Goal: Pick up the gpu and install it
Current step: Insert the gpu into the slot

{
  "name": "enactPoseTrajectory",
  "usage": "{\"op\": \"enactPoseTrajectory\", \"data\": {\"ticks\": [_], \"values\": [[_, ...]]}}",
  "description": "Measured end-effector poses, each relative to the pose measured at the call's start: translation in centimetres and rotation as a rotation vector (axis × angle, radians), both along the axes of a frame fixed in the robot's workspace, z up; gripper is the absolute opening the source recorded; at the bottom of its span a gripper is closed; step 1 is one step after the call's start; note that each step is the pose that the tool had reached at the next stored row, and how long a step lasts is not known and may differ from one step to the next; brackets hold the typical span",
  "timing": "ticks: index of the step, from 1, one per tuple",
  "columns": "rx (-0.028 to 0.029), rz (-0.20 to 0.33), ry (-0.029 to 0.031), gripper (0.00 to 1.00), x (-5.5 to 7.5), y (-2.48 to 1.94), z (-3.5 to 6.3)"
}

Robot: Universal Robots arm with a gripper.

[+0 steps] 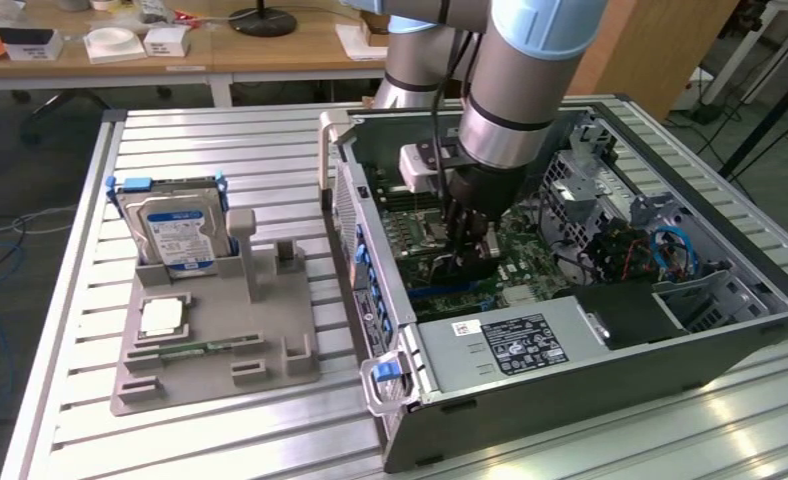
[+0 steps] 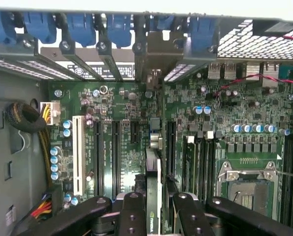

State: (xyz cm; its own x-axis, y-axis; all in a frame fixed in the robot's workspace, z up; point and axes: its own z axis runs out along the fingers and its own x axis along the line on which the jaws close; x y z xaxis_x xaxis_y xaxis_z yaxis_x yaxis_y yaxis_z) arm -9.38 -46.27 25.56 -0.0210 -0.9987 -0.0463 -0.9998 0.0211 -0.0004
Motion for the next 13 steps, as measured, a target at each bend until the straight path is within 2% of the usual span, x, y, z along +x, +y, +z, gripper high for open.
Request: {"op": "enactPoseTrajectory", "data": {"ticks": [5, 13], "values": [[-0.0009, 0.0, 0.0067, 0.26, 0.23, 0.0, 0.08], [-0.0018, -0.001, 0.0073, 0.26, 0.23, 0.0, 0.18]]}}
